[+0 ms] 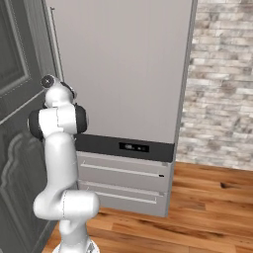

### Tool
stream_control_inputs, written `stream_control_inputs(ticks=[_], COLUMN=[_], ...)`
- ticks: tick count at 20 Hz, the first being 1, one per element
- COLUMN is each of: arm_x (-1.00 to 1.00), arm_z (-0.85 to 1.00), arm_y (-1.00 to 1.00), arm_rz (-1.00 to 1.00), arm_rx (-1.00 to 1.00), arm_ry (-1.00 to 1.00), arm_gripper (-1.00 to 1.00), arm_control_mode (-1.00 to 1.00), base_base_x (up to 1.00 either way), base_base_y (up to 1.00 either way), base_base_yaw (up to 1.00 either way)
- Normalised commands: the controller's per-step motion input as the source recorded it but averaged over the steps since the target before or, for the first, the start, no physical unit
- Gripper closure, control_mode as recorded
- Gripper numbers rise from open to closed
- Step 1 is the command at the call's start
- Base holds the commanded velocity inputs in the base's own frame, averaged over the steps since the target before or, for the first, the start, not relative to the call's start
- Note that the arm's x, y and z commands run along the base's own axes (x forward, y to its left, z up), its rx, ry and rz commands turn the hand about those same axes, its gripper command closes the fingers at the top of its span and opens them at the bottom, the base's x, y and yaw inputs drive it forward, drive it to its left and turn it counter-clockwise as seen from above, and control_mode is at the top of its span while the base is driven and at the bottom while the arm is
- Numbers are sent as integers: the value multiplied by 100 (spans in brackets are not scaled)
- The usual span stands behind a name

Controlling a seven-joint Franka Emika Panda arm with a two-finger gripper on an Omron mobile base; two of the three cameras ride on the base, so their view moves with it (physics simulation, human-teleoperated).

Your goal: Open the fridge, remove the orange, carrot, and steak, and place them on any counter.

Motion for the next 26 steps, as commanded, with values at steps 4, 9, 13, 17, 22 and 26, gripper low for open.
stream_control_inputs(ticks=[4,9,13,17,22,26], arm_x=[0,-3,-27,-74,-99,-98], arm_z=[0,0,0,0,0,0], arm_y=[0,0,-3,-32,-47,-57], arm_rz=[0,0,0,0,0,1], arm_rx=[0,0,0,0,0,-1], arm_ry=[0,0,0,0,2,4], arm_gripper=[100,100,100,100,100,100], arm_control_mode=[-100,-100,-100,-100,-100,-100], base_base_x=[0,0,0,0,0,0], base_base_y=[0,0,0,0,0,0], base_base_yaw=[0,0,0,0,0,0])
